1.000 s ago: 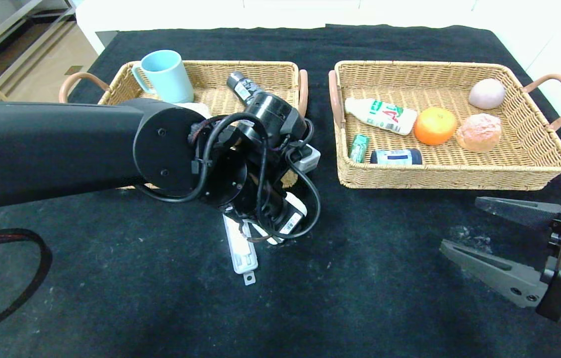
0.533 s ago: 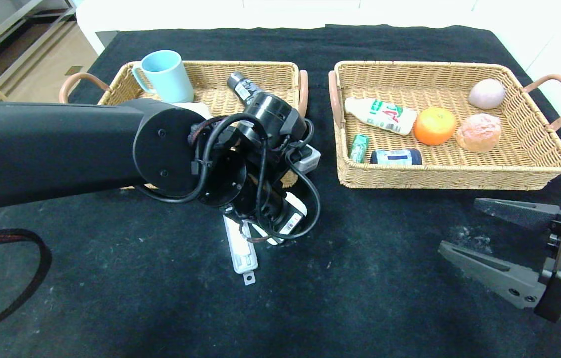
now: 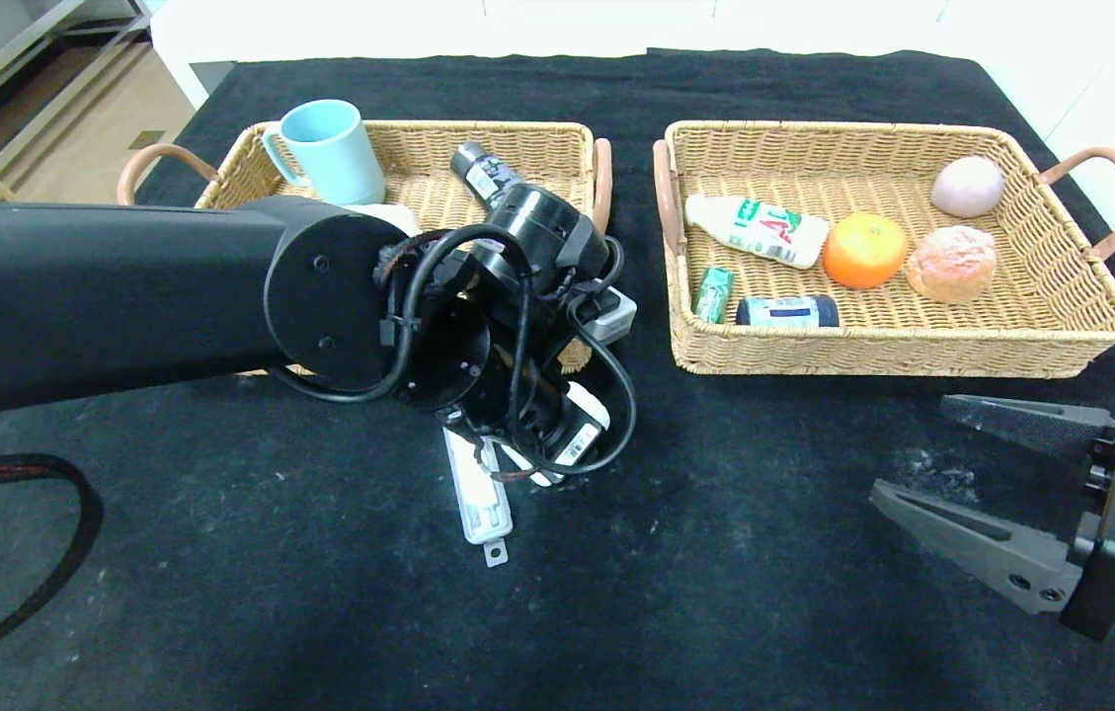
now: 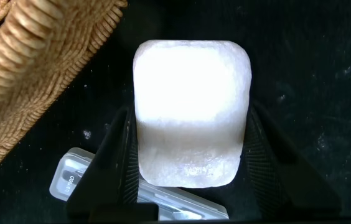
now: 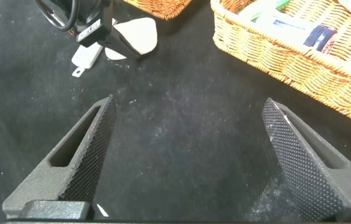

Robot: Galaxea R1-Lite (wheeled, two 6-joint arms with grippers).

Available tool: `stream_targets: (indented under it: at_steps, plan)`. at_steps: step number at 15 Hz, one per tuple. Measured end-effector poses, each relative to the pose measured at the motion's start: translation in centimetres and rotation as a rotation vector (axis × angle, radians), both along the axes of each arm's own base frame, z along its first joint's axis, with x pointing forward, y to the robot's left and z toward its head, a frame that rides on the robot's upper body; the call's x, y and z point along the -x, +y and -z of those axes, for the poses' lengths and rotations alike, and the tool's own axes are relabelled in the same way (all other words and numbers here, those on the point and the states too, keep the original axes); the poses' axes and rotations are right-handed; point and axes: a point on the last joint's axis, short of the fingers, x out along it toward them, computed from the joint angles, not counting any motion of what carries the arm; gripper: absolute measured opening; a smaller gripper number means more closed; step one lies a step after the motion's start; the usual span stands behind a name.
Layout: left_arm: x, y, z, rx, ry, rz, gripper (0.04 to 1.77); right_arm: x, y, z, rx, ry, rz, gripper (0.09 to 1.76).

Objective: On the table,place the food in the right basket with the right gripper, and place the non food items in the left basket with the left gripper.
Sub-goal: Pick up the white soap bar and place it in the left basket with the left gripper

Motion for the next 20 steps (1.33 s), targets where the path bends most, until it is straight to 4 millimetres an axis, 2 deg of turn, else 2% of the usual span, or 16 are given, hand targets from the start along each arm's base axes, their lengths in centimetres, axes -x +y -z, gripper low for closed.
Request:
stream_targets:
  at_steps: [4,8,14,17,20]
  plan:
    - [0.7,0.3,-1.3,0.026,-0.022,0.01,1.01,0.1,0.1,0.1,0.011,-0.006,-0.007,1.71]
    - [2.6,0.8,-3.3,0.07,-0.051,0.033,1.01,0.1,0.1,0.2,0.013,-0.003,-0.01,1.71]
    - [4.6,2.2,-5.9,0.152,-0.093,0.018,1.01,0.2,0.1,0.1,0.012,-0.005,-0.01,1.71]
    - [5.1,2.7,-7.4,0.245,-0.109,-0.036,1.01,0.1,0.1,0.2,0.012,-0.005,-0.009,1.71]
    - [4.7,3.4,-8.7,0.316,-0.14,-0.103,1.01,0.1,0.1,0.2,0.013,-0.002,-0.009,1.71]
